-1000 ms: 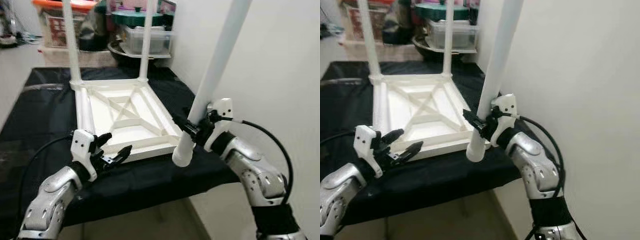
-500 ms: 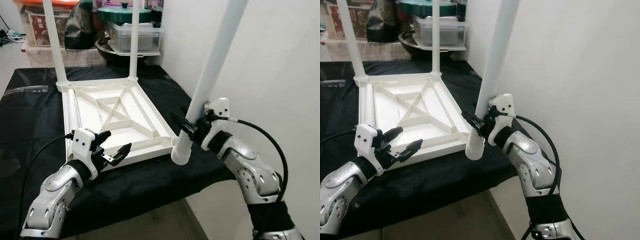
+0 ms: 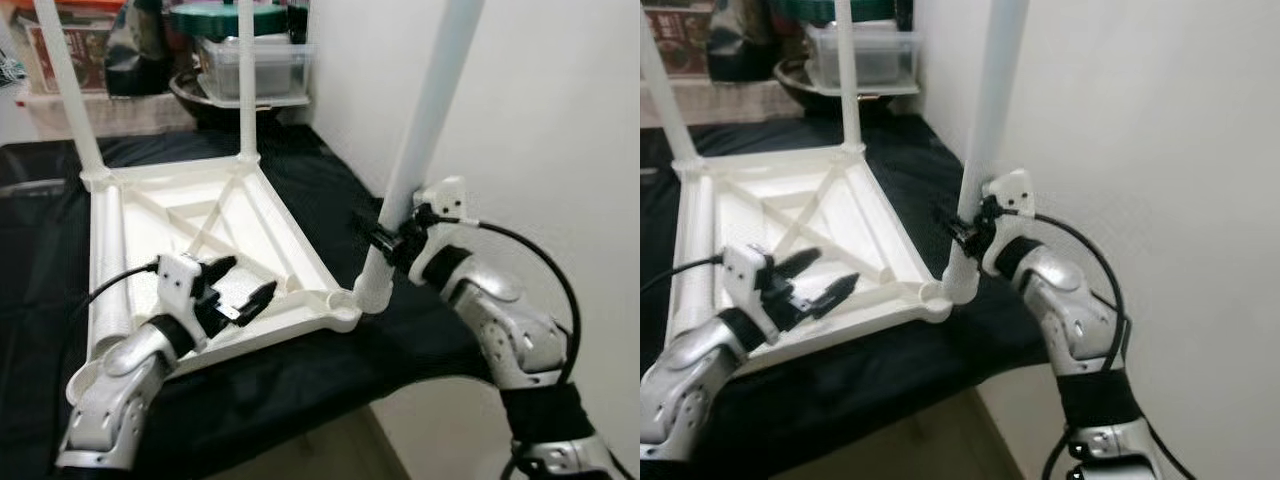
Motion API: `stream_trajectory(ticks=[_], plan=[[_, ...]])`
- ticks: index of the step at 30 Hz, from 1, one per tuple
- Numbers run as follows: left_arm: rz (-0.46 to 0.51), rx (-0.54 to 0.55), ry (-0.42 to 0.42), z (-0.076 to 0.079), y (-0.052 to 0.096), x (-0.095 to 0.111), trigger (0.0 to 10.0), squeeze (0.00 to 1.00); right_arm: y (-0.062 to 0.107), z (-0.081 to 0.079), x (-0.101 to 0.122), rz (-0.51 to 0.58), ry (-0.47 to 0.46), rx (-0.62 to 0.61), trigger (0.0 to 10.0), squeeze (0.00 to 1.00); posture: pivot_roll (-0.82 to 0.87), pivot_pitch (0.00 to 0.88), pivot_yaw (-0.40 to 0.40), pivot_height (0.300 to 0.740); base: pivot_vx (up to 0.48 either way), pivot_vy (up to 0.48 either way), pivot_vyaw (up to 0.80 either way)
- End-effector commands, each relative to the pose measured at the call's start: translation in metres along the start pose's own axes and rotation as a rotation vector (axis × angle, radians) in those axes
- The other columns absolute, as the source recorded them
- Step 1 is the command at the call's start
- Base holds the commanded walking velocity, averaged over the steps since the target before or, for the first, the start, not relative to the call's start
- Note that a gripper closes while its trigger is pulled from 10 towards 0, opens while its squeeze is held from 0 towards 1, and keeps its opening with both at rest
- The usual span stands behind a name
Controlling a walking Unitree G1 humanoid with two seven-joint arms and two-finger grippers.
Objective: Building children table
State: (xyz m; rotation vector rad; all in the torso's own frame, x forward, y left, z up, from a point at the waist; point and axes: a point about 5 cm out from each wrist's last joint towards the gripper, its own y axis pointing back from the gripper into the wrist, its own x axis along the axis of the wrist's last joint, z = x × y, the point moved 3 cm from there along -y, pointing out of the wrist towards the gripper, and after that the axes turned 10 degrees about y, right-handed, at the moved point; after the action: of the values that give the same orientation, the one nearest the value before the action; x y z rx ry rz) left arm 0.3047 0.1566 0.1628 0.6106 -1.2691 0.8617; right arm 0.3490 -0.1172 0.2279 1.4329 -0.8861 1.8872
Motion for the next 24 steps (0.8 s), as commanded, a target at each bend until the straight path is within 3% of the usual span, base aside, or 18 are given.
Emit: stream_trajectory(ticks=[1, 15, 21, 24], plan=[[-0.005, -0.004, 0.008, 0.0, 0.0, -0.001, 10.0, 0.0, -0.001, -0.002, 0.001, 0.006, 0.015, 0.012, 10.0, 0.0, 0.08, 0.0, -0.148, 0.74, 0.0, 0.0, 0.0], [0.009, -0.008, 0.012, 0.002, 0.0, 0.0, 10.0, 0.0, 0.0, -0.008, -0.009, -0.016, 0.042, 0.074, 10.0, 0.0, 0.09, 0.0, -0.155, 0.74, 0.0, 0.0, 0.0], [0.013, -0.01, 0.014, 0.002, 0.0, 0.0, 10.0, 0.0, -0.002, -0.014, -0.016, -0.025, 0.057, 0.104, 10.0, 0.0, 0.09, 0.0, -0.156, 0.74, 0.0, 0.0, 0.0], [0.018, -0.01, 0.016, 0.002, 0.0, 0.0, 10.0, 0.0, -0.009, -0.025, -0.026, -0.034, 0.094, 0.146, 10.0, 0.0, 0.1, 0.0, -0.162, 0.74, 0.0, 0.0, 0.0]])
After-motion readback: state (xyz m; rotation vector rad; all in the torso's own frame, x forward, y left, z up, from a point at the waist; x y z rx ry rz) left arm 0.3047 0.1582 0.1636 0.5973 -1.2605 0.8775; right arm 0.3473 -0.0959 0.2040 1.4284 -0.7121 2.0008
